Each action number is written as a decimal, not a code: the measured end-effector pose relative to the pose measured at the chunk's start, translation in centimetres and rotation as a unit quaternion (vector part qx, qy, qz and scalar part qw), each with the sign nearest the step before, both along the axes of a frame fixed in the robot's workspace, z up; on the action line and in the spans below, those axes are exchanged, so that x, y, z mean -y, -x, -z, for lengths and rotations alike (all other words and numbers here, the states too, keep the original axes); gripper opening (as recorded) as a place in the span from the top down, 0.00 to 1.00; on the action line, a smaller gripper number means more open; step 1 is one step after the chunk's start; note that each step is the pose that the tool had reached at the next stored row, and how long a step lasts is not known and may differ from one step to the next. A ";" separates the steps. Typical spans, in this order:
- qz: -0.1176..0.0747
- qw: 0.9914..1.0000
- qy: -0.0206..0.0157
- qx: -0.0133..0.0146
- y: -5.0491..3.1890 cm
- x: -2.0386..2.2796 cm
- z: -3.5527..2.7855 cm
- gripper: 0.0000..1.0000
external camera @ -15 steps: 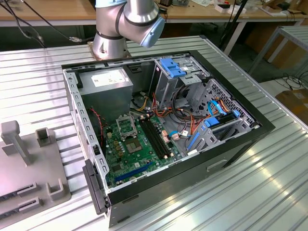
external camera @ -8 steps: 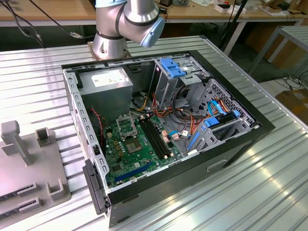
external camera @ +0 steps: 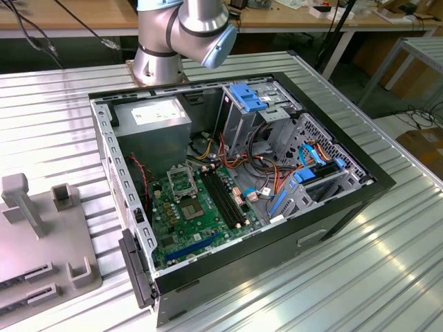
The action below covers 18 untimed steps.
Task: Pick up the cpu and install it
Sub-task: 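Pick up the cpu and move it towards the insertion slot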
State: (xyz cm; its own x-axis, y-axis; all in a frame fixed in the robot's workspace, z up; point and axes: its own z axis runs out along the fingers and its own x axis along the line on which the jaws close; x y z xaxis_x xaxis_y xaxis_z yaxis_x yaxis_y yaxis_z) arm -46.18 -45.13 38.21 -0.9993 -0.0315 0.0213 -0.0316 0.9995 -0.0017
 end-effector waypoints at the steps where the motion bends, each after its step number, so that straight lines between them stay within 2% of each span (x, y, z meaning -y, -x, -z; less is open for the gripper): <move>1: 0.000 1.000 0.000 0.000 0.00 0.00 -0.24 0.53; 7: 0.000 1.000 0.000 -0.001 0.00 0.00 -1.21 0.53; 8: 0.000 1.000 0.000 -0.002 0.00 0.00 -1.85 0.53; 9: 0.000 1.000 0.000 -0.002 0.00 0.00 -1.99 0.53; 11: 0.000 1.000 0.000 -0.002 0.00 0.00 -2.21 0.53; 18: 0.000 1.000 0.000 -0.002 0.00 0.00 -2.23 0.53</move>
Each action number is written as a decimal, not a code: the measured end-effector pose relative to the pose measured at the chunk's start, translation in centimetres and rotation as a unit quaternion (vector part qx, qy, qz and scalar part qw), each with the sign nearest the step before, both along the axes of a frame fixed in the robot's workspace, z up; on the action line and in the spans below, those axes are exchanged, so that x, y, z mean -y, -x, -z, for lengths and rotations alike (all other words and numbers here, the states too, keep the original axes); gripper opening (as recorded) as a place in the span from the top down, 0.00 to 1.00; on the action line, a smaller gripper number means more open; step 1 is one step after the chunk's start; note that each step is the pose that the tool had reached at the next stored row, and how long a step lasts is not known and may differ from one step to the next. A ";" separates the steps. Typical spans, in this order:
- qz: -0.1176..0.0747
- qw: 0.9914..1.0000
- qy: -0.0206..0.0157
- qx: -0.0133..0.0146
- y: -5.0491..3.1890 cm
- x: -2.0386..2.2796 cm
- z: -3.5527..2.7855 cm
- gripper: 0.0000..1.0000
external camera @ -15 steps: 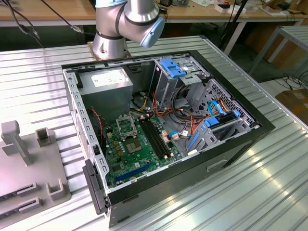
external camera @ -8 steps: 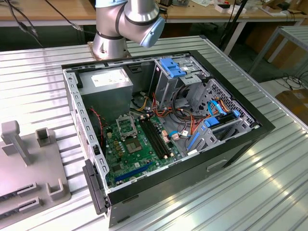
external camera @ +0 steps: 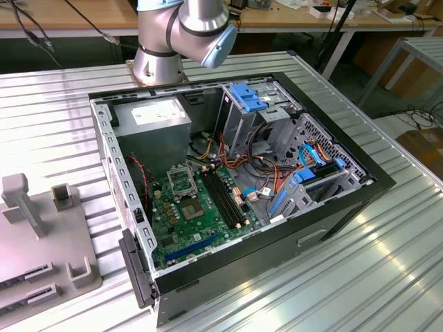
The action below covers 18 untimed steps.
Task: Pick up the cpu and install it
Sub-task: 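Pick up the cpu and move it towards the insertion slot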
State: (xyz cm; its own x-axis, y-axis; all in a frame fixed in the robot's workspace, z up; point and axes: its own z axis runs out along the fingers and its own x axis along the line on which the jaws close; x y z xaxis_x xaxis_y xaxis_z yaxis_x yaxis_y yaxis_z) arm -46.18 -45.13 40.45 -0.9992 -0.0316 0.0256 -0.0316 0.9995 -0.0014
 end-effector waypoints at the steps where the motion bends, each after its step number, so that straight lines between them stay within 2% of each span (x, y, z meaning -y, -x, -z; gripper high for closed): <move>1: 0.000 1.000 0.000 0.000 0.00 0.00 0.00 0.53; 4: 0.000 1.000 0.000 0.000 -0.02 0.00 0.00 0.53; 10: 0.000 1.000 0.000 0.000 -0.66 0.00 0.00 0.53; 18: 0.000 1.000 0.000 0.000 -2.24 0.00 0.00 0.53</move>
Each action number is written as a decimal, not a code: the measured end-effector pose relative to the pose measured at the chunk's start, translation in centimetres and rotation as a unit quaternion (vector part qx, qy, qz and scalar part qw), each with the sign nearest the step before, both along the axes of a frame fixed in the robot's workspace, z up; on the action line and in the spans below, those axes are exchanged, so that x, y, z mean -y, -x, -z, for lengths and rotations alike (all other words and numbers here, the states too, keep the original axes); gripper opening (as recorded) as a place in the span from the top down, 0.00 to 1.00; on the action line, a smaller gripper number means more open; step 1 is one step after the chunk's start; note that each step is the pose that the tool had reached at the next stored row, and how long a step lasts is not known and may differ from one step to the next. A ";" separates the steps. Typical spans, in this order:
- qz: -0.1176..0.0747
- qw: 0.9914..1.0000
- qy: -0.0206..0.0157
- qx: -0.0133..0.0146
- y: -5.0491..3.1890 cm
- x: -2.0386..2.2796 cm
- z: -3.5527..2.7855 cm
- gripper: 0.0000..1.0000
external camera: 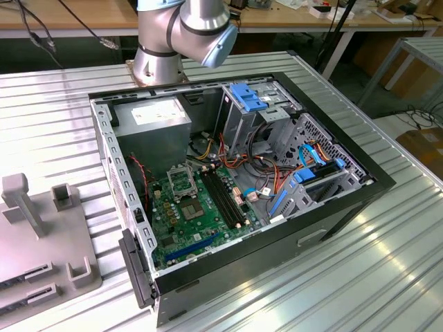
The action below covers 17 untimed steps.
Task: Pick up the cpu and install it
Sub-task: 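Pick up the cpu and move it towards the insertion slot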
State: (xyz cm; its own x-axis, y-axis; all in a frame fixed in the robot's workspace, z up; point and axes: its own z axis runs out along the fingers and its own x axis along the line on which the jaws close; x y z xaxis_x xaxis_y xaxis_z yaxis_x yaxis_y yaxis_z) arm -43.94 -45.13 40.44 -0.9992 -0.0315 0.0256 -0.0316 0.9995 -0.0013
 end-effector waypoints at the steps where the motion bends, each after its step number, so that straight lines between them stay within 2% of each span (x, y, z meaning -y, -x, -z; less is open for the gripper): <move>1: 0.000 1.000 0.000 0.000 -0.15 0.00 0.00 0.53; 17: 0.000 1.000 0.000 0.000 -3.29 0.00 0.00 0.53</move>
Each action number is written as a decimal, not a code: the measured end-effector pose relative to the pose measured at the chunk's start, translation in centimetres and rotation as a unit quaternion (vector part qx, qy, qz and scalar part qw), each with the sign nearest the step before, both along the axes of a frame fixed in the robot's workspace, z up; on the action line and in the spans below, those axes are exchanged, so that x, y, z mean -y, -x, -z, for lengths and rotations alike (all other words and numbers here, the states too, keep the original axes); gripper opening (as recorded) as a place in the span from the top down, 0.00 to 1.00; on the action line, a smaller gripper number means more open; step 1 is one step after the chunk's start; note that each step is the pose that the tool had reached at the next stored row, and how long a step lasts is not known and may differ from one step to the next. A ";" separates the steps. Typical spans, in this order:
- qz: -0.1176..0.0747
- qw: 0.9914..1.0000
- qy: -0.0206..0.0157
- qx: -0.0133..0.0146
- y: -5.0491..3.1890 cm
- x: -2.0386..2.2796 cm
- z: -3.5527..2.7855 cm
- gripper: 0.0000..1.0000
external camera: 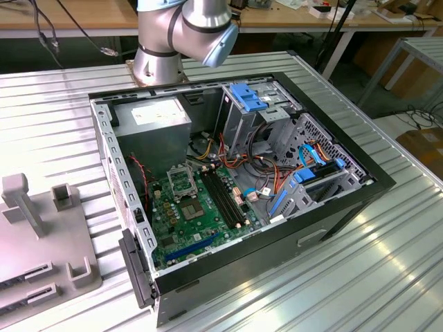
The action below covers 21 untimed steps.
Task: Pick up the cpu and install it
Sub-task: 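Pick up the cpu and move it towards the insertion slot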
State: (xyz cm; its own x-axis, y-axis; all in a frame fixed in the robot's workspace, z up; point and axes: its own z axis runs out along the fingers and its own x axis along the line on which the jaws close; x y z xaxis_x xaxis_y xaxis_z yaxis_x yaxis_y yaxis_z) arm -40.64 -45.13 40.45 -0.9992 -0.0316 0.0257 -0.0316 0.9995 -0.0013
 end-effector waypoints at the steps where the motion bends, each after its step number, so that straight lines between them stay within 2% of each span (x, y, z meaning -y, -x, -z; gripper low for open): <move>1: 0.000 1.000 0.000 0.000 -0.16 0.00 0.00 0.53; 6: 0.000 1.000 0.000 0.000 -1.11 0.00 0.00 0.53; 8: 0.000 1.000 0.000 0.000 -1.94 0.00 0.00 0.53; 14: 0.000 1.000 0.000 0.000 -3.52 0.00 0.00 0.53; 18: 0.000 1.000 0.000 0.000 -4.26 0.00 0.00 0.53; 21: 0.000 1.000 0.000 0.000 -4.31 0.00 0.00 0.53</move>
